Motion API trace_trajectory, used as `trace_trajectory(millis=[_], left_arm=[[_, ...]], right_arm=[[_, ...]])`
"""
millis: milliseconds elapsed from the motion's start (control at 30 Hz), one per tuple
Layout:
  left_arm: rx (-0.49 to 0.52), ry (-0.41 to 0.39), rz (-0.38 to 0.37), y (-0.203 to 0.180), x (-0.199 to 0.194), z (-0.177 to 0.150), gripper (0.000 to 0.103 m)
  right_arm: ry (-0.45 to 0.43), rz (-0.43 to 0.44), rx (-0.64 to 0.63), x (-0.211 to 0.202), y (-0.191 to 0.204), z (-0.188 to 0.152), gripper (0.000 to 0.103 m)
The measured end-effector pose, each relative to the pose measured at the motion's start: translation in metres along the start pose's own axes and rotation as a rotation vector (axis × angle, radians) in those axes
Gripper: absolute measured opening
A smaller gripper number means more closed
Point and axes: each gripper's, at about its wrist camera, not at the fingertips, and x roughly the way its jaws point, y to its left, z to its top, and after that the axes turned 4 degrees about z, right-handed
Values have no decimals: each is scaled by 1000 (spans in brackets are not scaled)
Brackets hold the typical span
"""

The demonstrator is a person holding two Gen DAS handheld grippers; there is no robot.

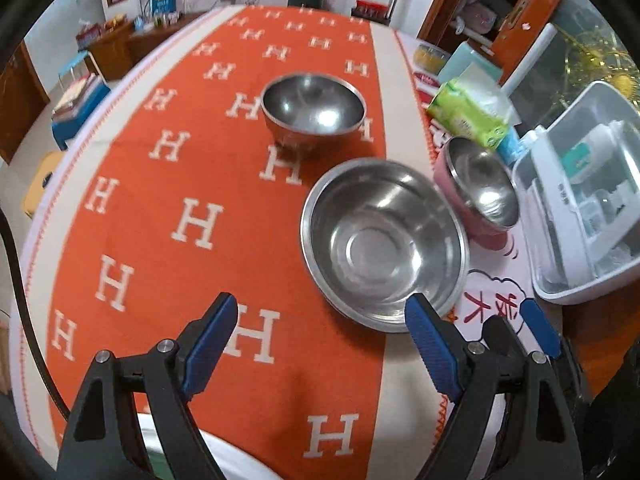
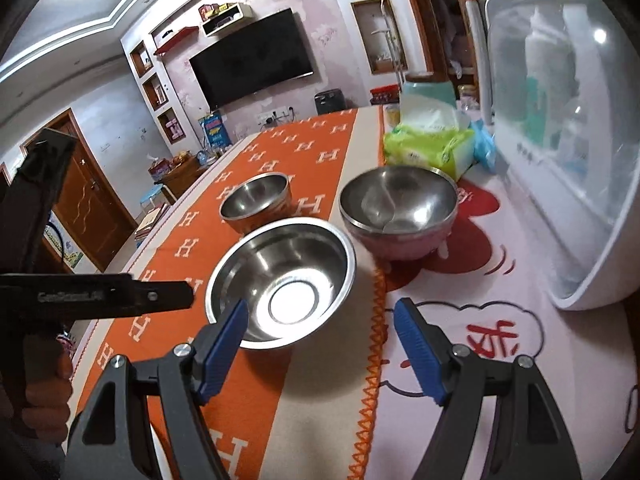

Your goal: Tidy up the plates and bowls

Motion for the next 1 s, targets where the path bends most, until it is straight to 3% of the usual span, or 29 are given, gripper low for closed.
trace_trajectory(millis=[367, 467, 600, 767, 933, 1000], left_arm=[[10, 92, -37, 2, 59, 3, 76], [10, 113, -48, 1, 67, 3, 65], [-12, 125, -80, 3, 73, 3, 60], [-3, 153, -108, -1, 78, 3, 38], [-6, 164, -135, -4, 81, -1, 26], [-5, 163, -137, -5, 80, -3, 25]], right_arm=[[54, 43, 29, 39, -13, -11, 73], [66, 56, 39, 45, -12, -12, 68], [83, 72, 49, 53, -11, -15, 58], [100, 89, 44, 61, -10, -17, 53], [102, 90, 46, 63, -12, -19, 46], [104, 89, 48, 64, -12, -19, 40]])
